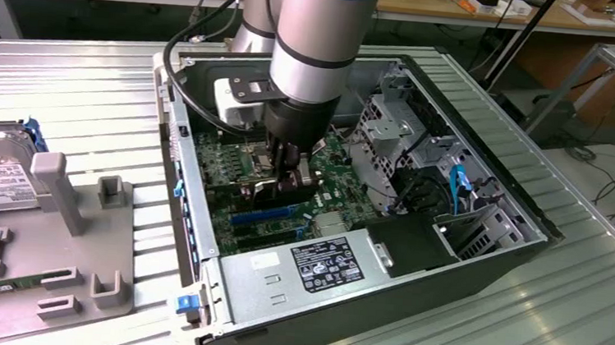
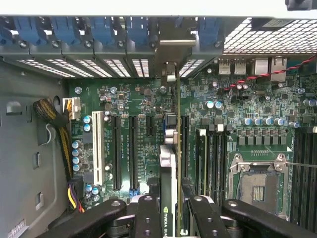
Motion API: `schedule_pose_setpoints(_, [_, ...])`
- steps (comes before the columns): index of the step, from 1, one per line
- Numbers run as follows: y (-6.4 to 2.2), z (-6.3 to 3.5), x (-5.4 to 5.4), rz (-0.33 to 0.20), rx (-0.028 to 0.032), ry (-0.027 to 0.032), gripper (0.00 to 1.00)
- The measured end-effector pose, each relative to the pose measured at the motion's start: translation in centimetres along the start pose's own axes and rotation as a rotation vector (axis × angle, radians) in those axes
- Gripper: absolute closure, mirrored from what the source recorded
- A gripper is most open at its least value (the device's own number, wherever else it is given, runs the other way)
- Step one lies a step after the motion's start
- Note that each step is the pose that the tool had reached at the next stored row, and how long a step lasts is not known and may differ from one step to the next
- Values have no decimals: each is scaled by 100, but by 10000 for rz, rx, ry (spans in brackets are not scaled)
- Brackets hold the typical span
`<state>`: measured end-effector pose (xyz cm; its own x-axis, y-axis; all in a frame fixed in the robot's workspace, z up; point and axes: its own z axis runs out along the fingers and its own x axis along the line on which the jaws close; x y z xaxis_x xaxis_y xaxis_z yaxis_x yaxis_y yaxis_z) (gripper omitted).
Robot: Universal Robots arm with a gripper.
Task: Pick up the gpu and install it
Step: 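Insert the gpu into the slot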
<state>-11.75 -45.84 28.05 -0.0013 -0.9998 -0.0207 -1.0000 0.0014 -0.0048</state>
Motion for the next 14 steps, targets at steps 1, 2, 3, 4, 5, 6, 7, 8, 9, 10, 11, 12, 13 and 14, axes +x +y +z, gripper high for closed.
schedule_pose_setpoints(1, [0, 0, 0, 0, -4, 1, 73])
schedule_pose_setpoints(2, [-9, 1, 0, 2, -40, -1, 73])
schedule_pose_setpoints(3, [-52, 1, 0, 12, -202, 0, 73])
schedule_pose_setpoints(4, [-54, 1, 0, 13, -215, 0, 73])
schedule_pose_setpoints(5, [-54, 1, 0, 14, -215, 0, 73])
schedule_pose_setpoints(6, [-54, 1, 0, 14, -216, 1, 73])
schedule_pose_setpoints(7, [-55, 1, 0, 14, -217, 10, 73])
schedule_pose_setpoints(8, [-55, 15, 0, 13, -215, 30, 73])
schedule_pose_setpoints(9, [-54, 25, 0, 14, -216, 31, 73])
schedule_pose_setpoints(10, [-54, 40, 1, 13, -216, 31, 73])
schedule_pose_setpoints(11, [-54, 47, 1, 13, -216, 31, 73])
schedule_pose_setpoints(12, [-54, 52, 1, 13, -216, 31, 73])
schedule_pose_setpoints(13, [-54, 59, 1, 14, -217, 32, 73])
schedule_pose_setpoints(14, [-54, 62, 1, 14, -217, 32, 73])
